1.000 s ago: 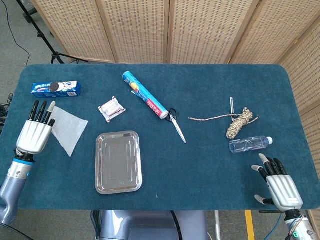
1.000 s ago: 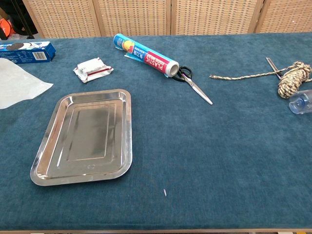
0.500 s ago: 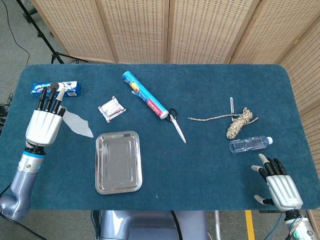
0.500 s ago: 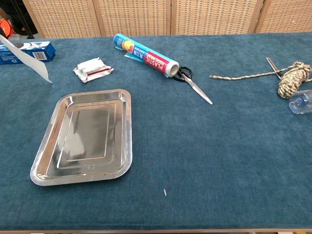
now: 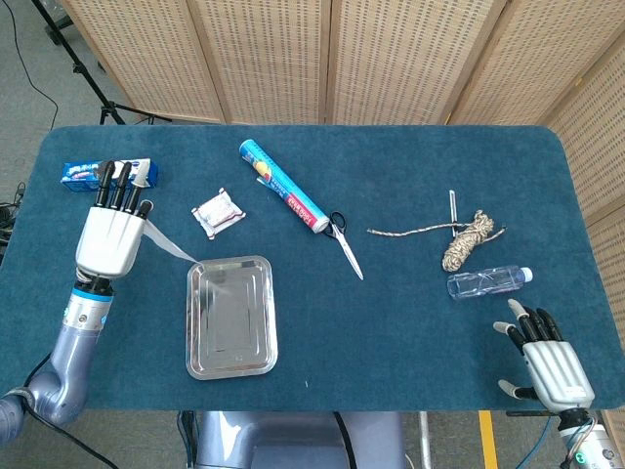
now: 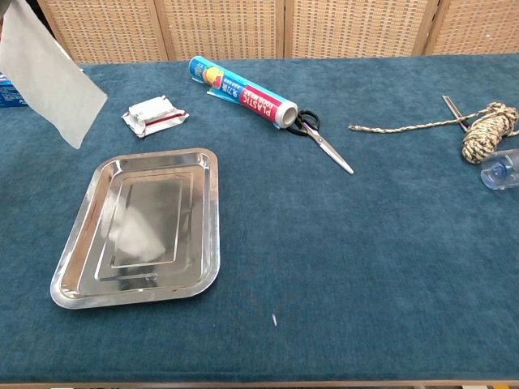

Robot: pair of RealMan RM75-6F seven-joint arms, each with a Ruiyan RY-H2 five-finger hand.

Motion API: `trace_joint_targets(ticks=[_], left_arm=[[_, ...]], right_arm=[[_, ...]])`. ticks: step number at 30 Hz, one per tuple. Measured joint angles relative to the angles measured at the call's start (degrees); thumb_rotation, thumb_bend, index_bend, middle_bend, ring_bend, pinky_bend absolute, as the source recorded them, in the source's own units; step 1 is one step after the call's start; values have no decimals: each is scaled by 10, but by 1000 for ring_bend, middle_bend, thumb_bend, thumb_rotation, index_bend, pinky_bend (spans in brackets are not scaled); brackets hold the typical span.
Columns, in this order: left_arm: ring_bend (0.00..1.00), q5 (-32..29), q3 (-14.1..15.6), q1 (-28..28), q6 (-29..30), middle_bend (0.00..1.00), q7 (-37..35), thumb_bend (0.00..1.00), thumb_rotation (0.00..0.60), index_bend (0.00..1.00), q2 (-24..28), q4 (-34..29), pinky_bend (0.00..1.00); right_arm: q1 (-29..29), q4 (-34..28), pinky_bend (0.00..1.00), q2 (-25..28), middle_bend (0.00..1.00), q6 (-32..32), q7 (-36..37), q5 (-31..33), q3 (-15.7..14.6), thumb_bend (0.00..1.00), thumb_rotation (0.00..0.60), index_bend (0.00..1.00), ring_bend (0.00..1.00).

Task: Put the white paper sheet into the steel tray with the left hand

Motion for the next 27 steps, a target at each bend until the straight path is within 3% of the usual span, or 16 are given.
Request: trace_joint_targets(ticks=[12, 27], left_arm=[[0, -13, -31, -32, 21, 117, 37, 592, 600, 733, -40, -38, 0], [0, -40, -9, -36, 26, 117, 96, 591, 600, 733, -88, -107, 0]], right_arm=[[0, 1, 0, 3, 0, 0, 8, 2, 1, 0, 600, 228, 0], [0, -1, 0, 7, 0, 0, 14, 3, 2, 0, 600, 227, 0]])
